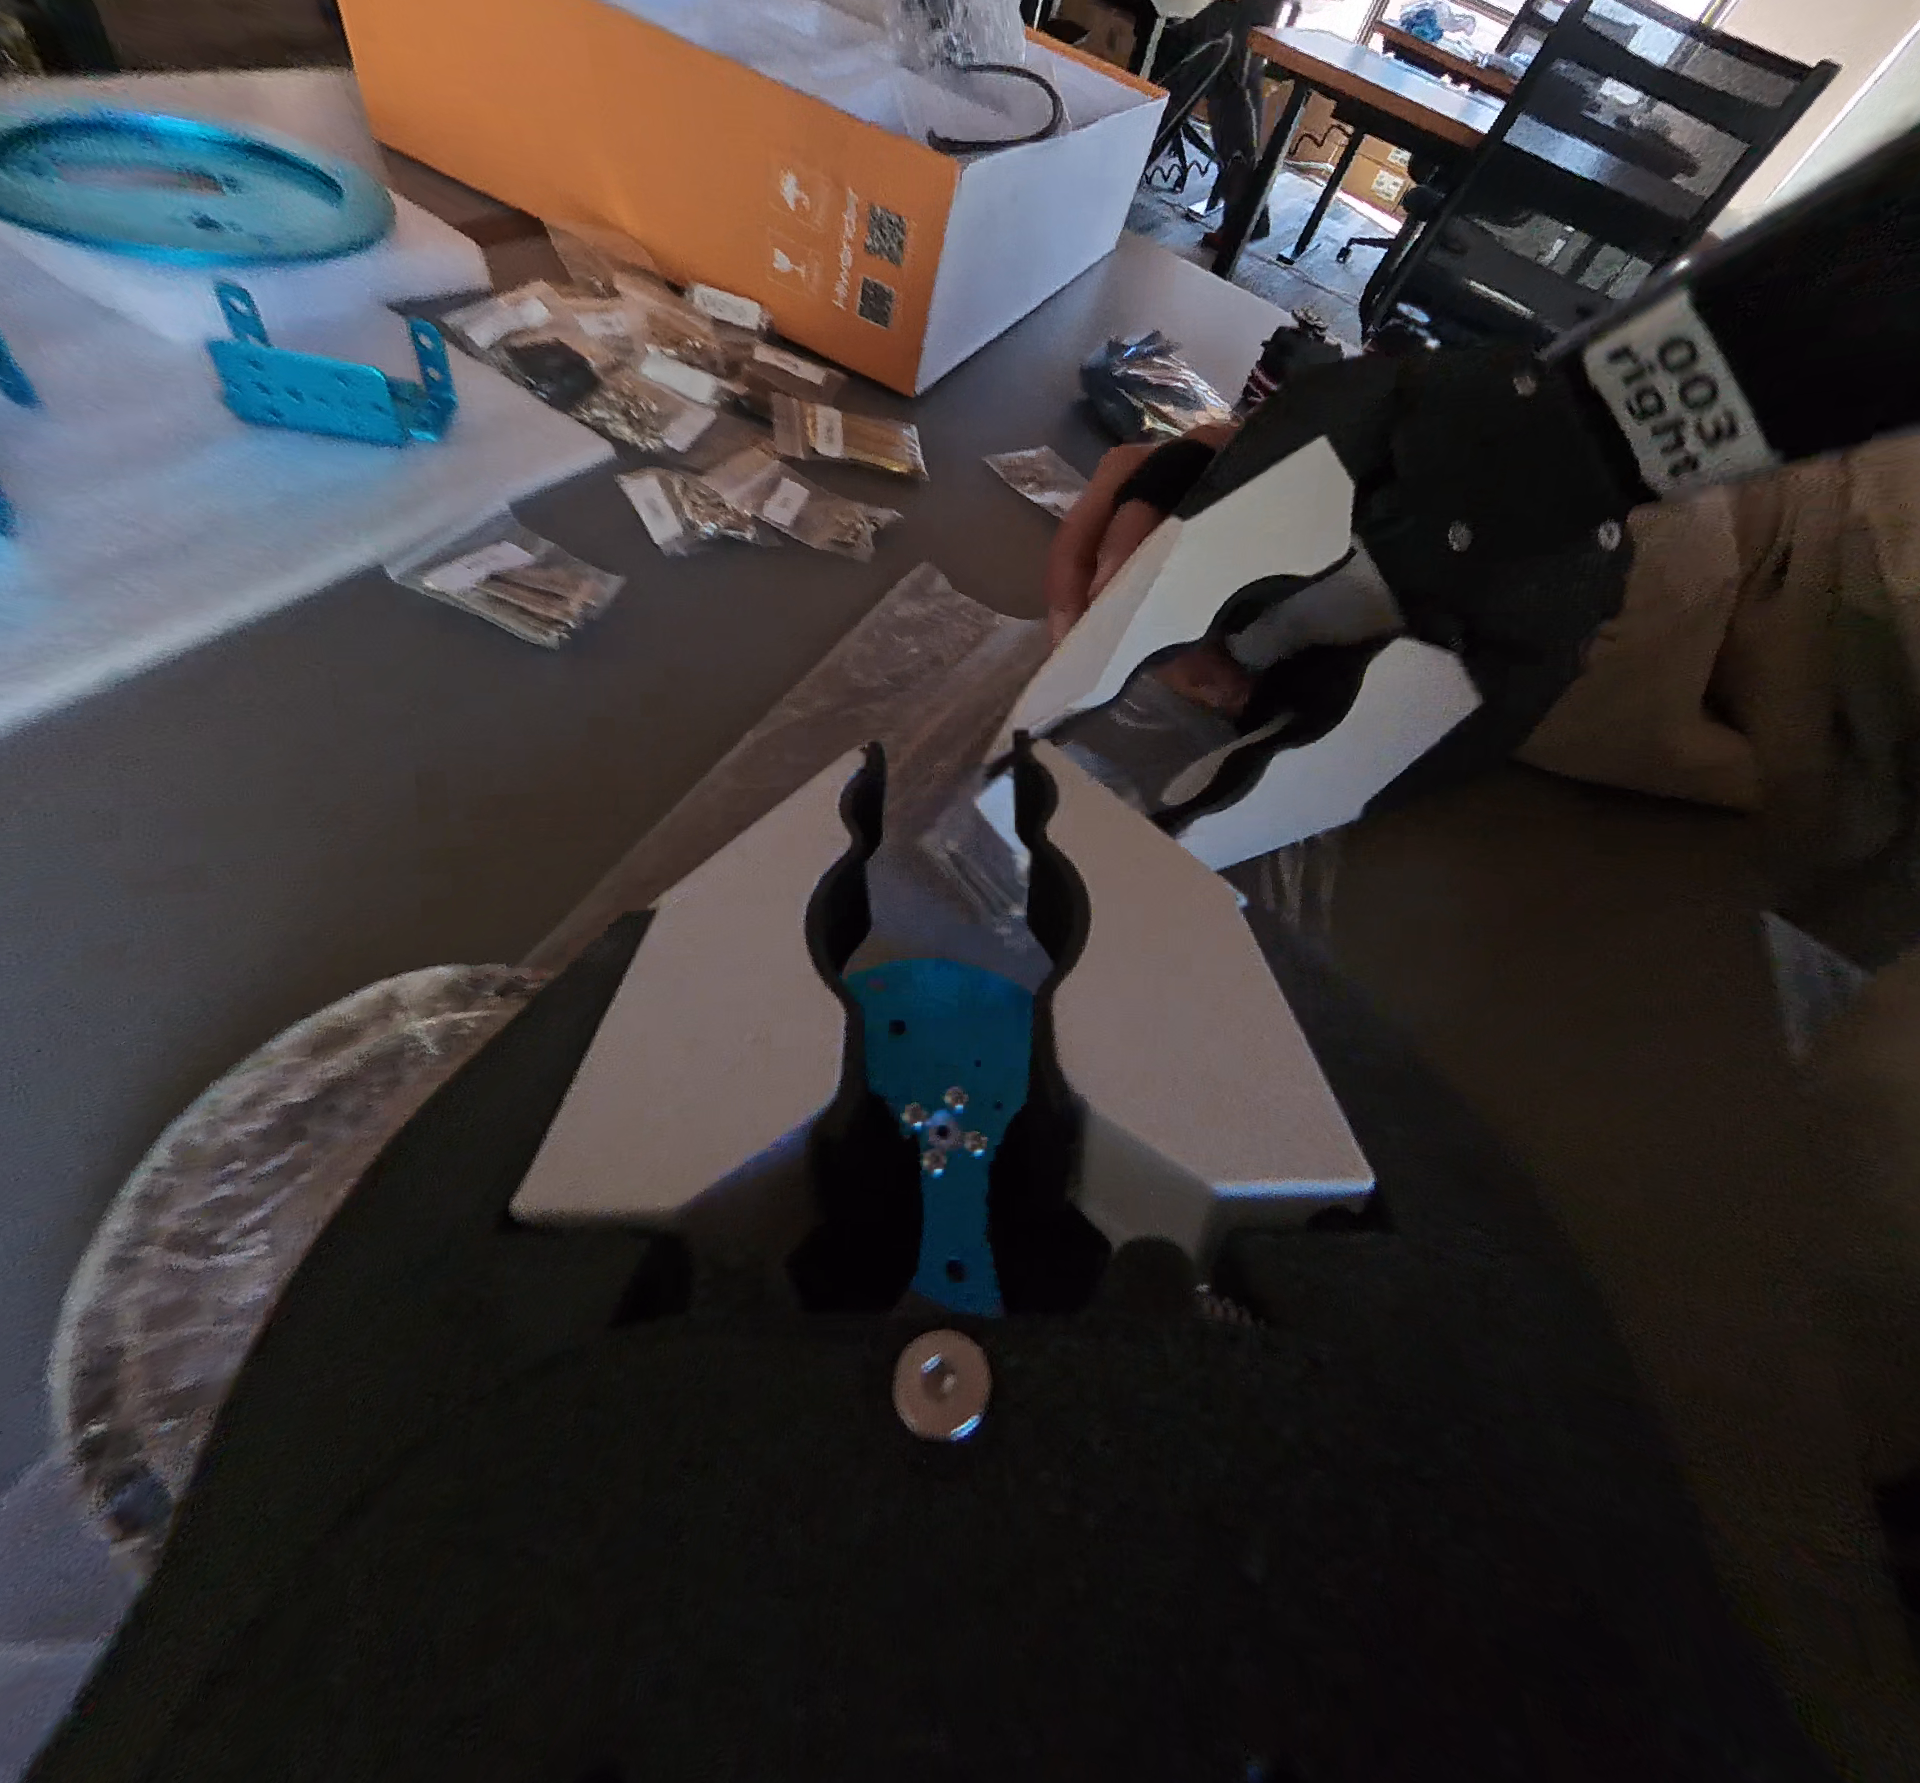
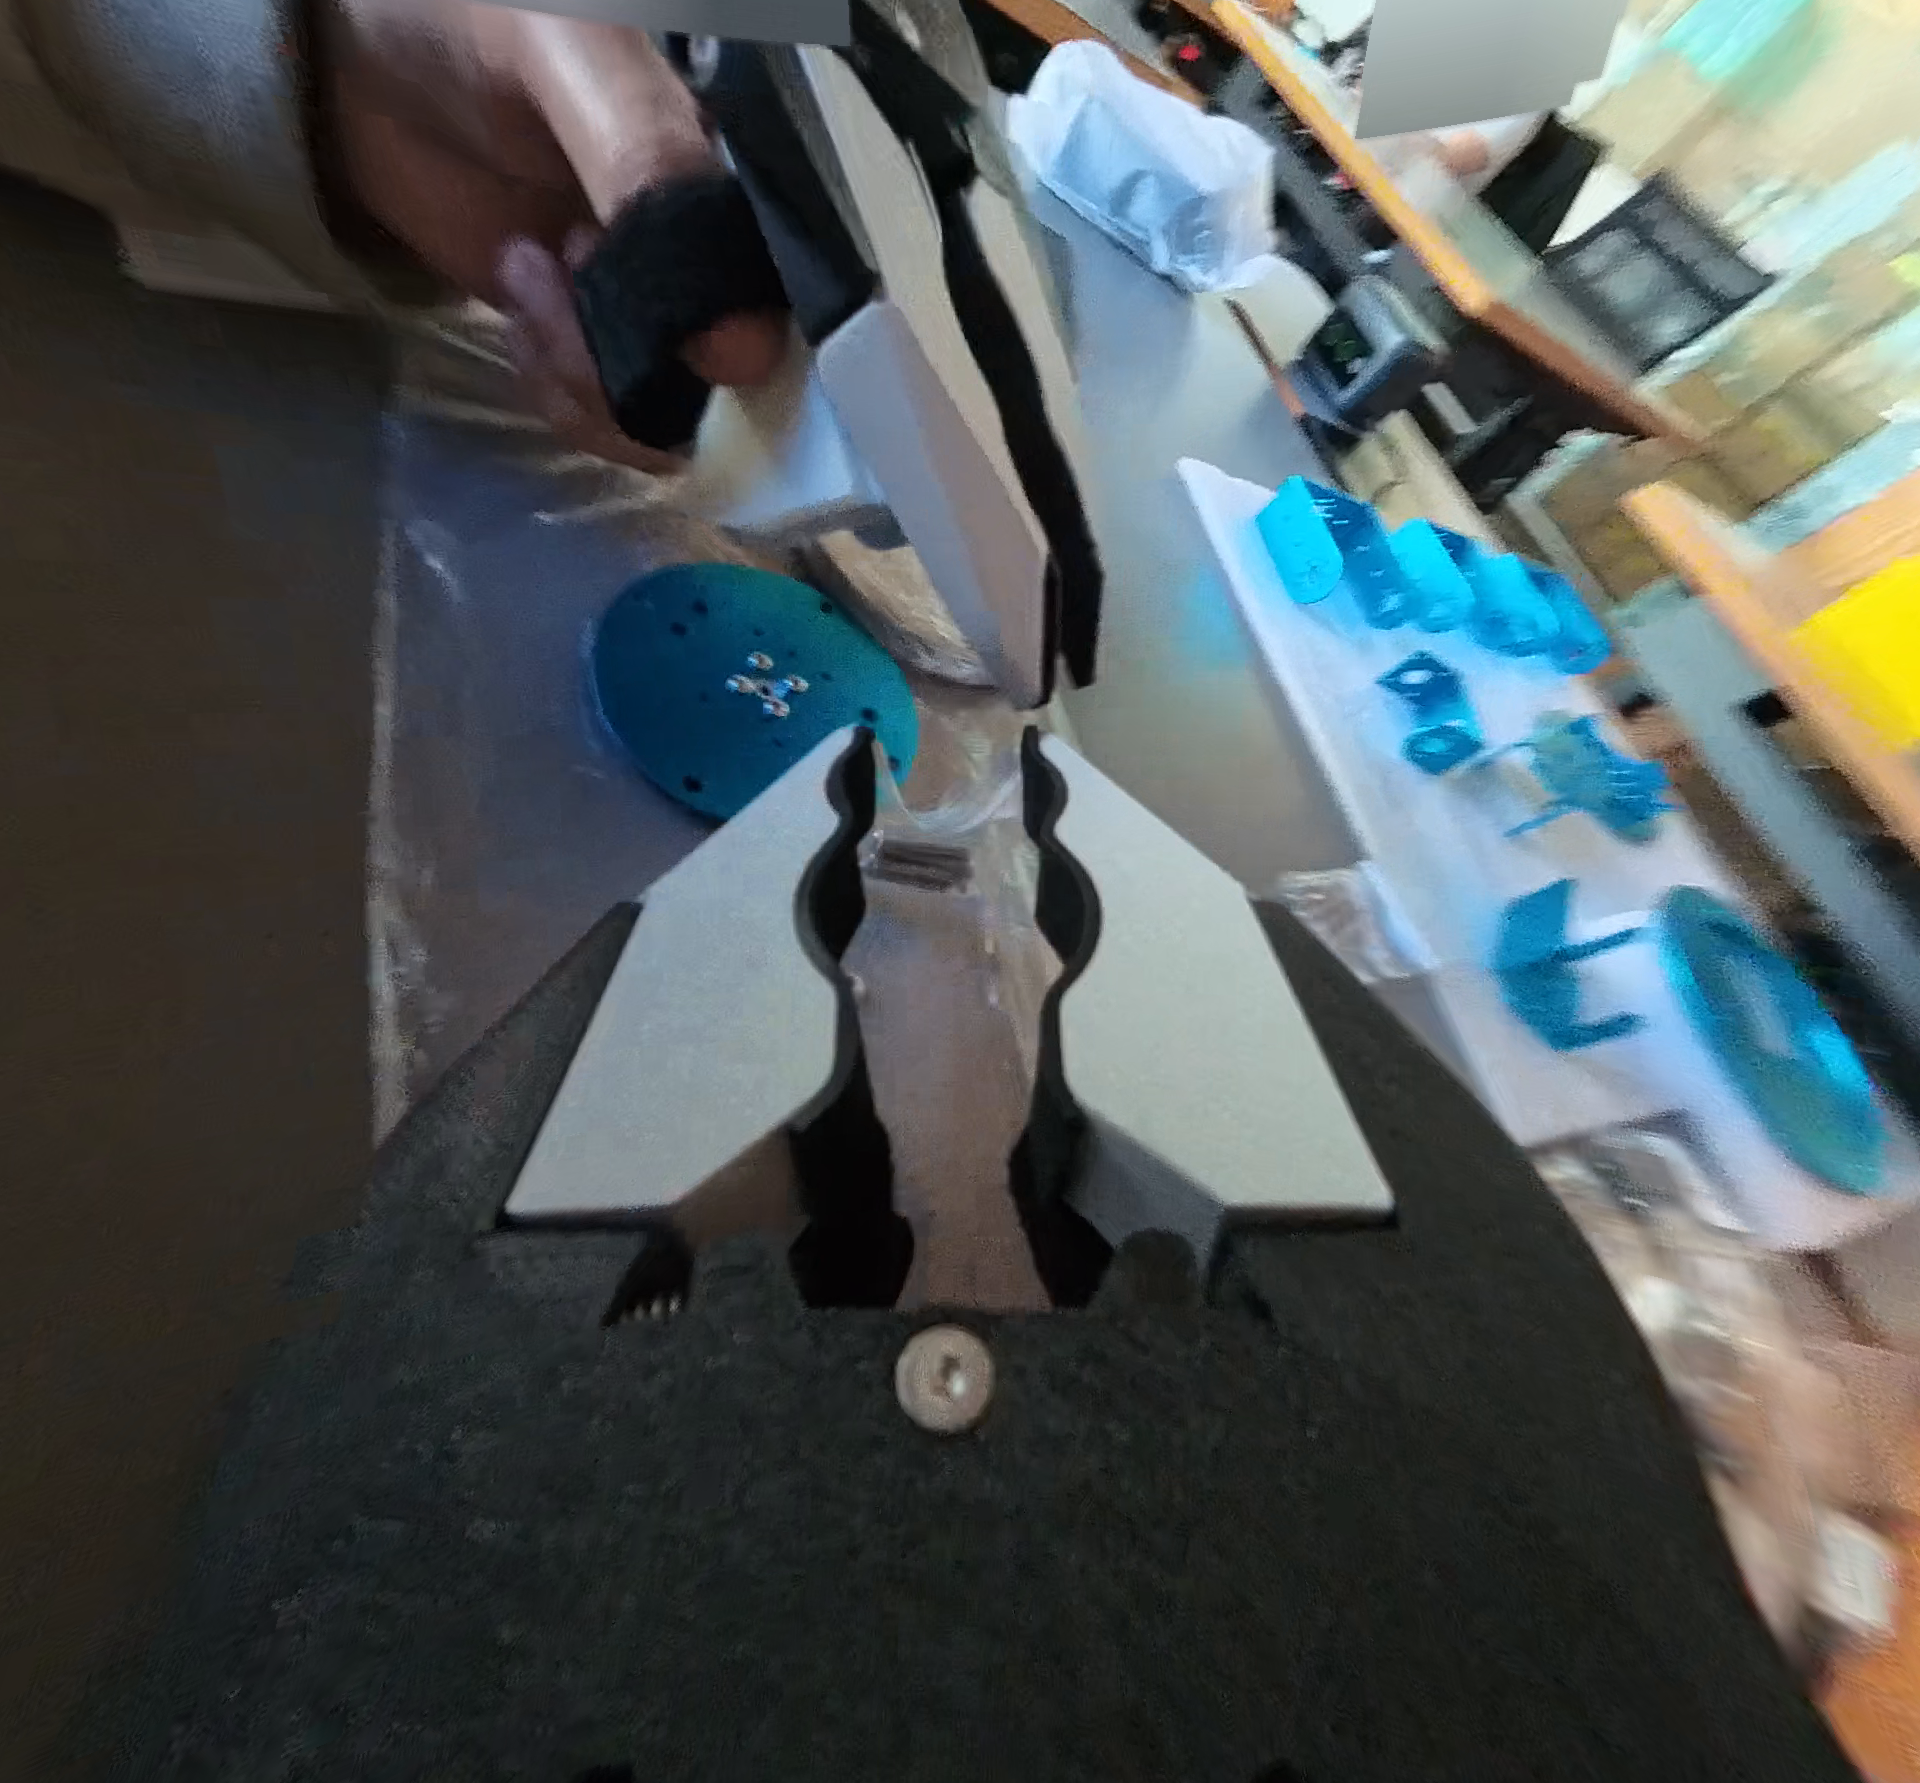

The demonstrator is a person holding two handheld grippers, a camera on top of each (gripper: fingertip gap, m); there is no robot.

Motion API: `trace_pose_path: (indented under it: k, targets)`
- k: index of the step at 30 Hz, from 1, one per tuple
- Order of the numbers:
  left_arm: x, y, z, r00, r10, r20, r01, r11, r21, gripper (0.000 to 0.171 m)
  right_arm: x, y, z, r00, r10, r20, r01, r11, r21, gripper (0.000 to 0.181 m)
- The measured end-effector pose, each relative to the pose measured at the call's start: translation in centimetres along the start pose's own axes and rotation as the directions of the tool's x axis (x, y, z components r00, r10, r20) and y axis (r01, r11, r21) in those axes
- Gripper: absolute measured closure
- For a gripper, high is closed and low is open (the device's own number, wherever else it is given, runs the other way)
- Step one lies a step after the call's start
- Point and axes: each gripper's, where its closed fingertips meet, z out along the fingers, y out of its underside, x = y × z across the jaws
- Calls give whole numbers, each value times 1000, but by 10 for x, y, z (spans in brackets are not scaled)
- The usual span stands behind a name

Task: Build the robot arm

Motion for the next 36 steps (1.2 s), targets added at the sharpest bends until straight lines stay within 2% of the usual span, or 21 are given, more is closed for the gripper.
trace_pose_path:
  k: [2, 5, 9, 11, 15, 18, 22, 26, 28, 30, 33, 36]
  targets:
    - [-1, -2, -2, 999, 30, -20, -30, 1000, -1, 147, -5, -3, -3, 990, 93, 106, -97, 995, 24, 155]
    - [14, -5, -5, 987, -4, -163, 5, 1000, 3, 146, -18, -17, -17, 952, 123, 280, -160, 981, 111, 154]
    - [48, -10, -15, 884, -159, -441, 164, 986, -25, 142, -15, -39, -36, 912, 155, 381, -250, 944, 214, 155]
    - [59, -11, -19, 822, -213, -528, 220, 974, -52, 139, -12, -47, -41, 898, 175, 405, -288, 927, 239, 154]
    - [69, -18, -20, 765, -234, -600, 281, 960, -17, 138, -16, -58, -49, 869, 190, 458, -338, 903, 267, 153]
    - [86, -21, -26, 698, -231, -678, 290, 957, -27, 137, -22, -70, -56, 839, 193, 508, -377, 880, 288, 152]
    - [100, -22, -31, 662, -198, -723, 275, 961, -12, 138, -27, -83, -63, 807, 196, 556, -416, 858, 302, 151]
    - [100, -27, -32, 629, -221, -745, 321, 947, -10, 159, -33, -85, -63, 794, 191, 577, -419, 859, 293, 151]
    - [99, -25, -33, 630, -214, -747, 314, 949, -7, 163, -34, -83, -62, 798, 190, 571, -411, 866, 286, 150]
    - [98, -24, -32, 659, -185, -729, 282, 959, 12, 164, -34, -82, -61, 803, 187, 566, -402, 871, 283, 150]
    - [93, -21, -29, 728, -124, -675, 222, 973, 60, 166, -34, -79, -60, 798, 194, 570, -403, 875, 267, 145]
    - [86, -14, -23, 814, -10, -581, 90, 990, 110, 169, -38, -74, -62, 741, 230, 631, -441, 875, 199, 130]
